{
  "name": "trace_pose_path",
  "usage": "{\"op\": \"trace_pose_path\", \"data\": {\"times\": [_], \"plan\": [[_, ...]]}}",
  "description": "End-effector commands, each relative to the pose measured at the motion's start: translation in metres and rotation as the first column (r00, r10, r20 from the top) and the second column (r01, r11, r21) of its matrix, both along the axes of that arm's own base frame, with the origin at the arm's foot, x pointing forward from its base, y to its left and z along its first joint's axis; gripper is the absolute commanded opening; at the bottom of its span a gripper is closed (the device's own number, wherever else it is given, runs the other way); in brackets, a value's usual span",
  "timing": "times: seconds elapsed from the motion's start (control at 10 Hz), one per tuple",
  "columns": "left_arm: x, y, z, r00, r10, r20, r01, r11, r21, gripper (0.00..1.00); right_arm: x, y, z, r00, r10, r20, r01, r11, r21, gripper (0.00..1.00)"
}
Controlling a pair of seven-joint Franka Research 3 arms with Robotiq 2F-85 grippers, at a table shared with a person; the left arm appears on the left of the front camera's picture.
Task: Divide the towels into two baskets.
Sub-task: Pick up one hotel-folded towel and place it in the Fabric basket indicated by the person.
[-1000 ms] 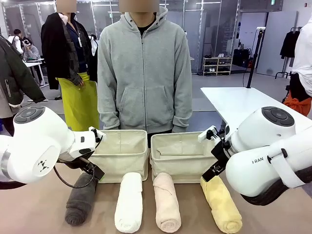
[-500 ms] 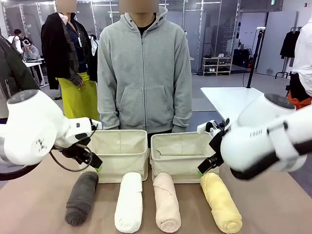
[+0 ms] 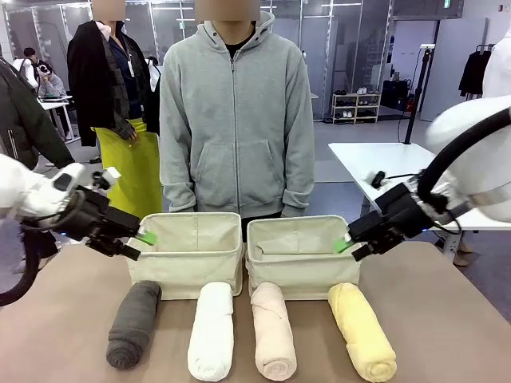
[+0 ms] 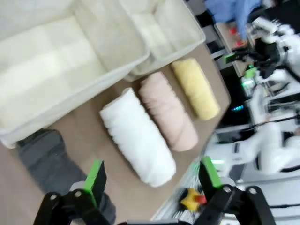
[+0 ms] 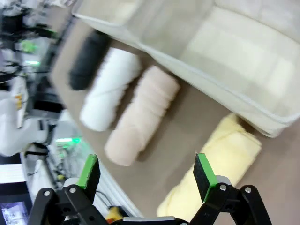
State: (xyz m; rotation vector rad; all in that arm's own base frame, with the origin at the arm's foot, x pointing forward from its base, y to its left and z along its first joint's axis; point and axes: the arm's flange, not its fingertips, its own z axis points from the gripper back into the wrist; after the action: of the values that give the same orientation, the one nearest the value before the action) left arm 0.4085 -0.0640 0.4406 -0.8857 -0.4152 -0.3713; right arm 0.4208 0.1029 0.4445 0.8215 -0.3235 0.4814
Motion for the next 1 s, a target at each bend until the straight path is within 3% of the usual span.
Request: {"op": "trace_pose_path", "data": {"times": [0.0, 0.2, 0.4, 0.6, 0.7, 0.9], "plan": [[0.006, 0.040, -0.022, 0.996, 0.040, -0.082, -0.055, 0.980, -0.194, 1.00, 0.010, -0.054, -0.016, 0.991, -0.033, -0.126, 0.063, 0.969, 0.241, 1.00], [-0.006, 0.087, -0.032, 0.991, 0.092, -0.100, -0.122, 0.926, -0.357, 1.00, 0.001, -0.122, -0.025, 0.972, -0.131, -0.196, 0.205, 0.879, 0.431, 1.00], [-0.033, 0.154, -0.043, 0.971, 0.211, -0.108, -0.237, 0.865, -0.441, 1.00, -0.023, -0.207, -0.034, 0.920, -0.303, -0.250, 0.391, 0.765, 0.511, 1.00], [-0.072, 0.221, -0.051, 0.940, 0.327, -0.102, -0.337, 0.833, -0.440, 1.00, -0.064, -0.274, -0.039, 0.854, -0.448, -0.266, 0.519, 0.691, 0.503, 1.00], [-0.093, 0.250, -0.051, 0.907, 0.409, -0.102, -0.410, 0.801, -0.435, 1.00, -0.088, -0.306, -0.041, 0.812, -0.515, -0.275, 0.579, 0.648, 0.495, 1.00], [-0.117, 0.279, -0.050, 0.870, 0.483, -0.101, -0.477, 0.772, -0.420, 1.00, -0.123, -0.339, -0.039, 0.766, -0.585, -0.266, 0.630, 0.602, 0.491, 1.00]]}}
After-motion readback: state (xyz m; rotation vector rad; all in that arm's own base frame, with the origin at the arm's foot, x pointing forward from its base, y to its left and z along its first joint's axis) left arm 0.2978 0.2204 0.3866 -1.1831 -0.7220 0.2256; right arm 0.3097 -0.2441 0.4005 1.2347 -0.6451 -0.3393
